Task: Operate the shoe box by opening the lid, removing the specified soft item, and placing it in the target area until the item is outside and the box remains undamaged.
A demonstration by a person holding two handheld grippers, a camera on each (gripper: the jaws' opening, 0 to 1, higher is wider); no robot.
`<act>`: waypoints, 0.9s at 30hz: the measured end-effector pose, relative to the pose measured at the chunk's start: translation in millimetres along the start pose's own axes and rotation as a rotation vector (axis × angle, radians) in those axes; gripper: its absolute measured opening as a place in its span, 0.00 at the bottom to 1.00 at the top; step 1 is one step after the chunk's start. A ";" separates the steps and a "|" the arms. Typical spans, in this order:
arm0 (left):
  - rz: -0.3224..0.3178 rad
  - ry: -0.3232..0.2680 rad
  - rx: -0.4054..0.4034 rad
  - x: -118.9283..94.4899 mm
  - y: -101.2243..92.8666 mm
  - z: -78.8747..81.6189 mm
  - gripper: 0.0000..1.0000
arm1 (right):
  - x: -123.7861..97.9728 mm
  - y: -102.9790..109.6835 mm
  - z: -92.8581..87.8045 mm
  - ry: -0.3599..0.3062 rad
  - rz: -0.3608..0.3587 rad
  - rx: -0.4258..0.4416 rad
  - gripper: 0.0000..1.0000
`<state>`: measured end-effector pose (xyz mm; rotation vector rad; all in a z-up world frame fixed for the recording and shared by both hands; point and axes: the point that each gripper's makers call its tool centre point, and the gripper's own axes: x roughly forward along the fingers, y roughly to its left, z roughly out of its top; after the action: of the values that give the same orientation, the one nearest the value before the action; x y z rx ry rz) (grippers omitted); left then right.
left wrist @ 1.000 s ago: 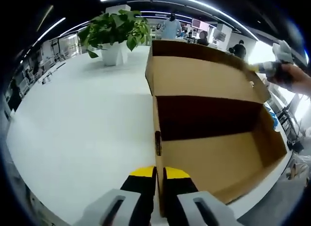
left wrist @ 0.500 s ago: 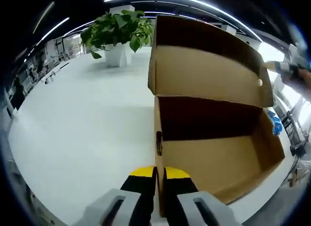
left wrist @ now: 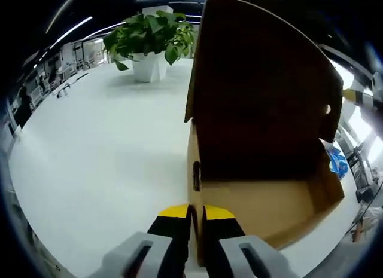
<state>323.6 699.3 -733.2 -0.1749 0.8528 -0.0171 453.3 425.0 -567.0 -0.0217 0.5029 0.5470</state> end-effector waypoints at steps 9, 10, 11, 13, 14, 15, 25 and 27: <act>-0.044 -0.013 -0.032 1.7 0.1 3.1 0.09 | -14.6 9.1 -9.1 -0.011 -0.001 -0.016 0.00; -0.063 -0.013 -0.019 1.9 -1.6 3.1 0.09 | -15.7 9.2 -9.8 -0.013 -0.003 -0.017 0.00; -0.076 -0.009 -0.007 1.9 -2.5 3.0 0.10 | -17.2 9.3 -10.9 -0.014 -0.003 -0.006 0.00; -0.114 -0.003 0.022 1.2 -3.4 2.7 0.13 | -20.4 10.3 -13.6 -0.017 -0.007 0.008 0.00; -0.138 -0.007 0.021 0.5 -3.7 2.8 0.14 | -21.5 11.6 -14.6 -0.020 -0.008 0.009 0.00; -0.145 -0.007 0.022 -0.3 -2.7 2.1 0.14 | -22.9 13.5 -16.1 -0.024 -0.009 0.006 0.00; -0.158 -0.067 0.086 -28.9 4.7 15.7 0.24 | -33.4 17.1 -31.7 -0.053 -0.022 0.000 0.00; -0.159 -0.081 0.106 -37.4 3.2 19.1 0.24 | -35.4 17.1 -36.7 -0.057 -0.022 -0.002 0.00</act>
<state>313.2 708.4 -693.5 -0.1427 0.7540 -0.2025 402.0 416.6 -581.0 -0.0133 0.4465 0.5254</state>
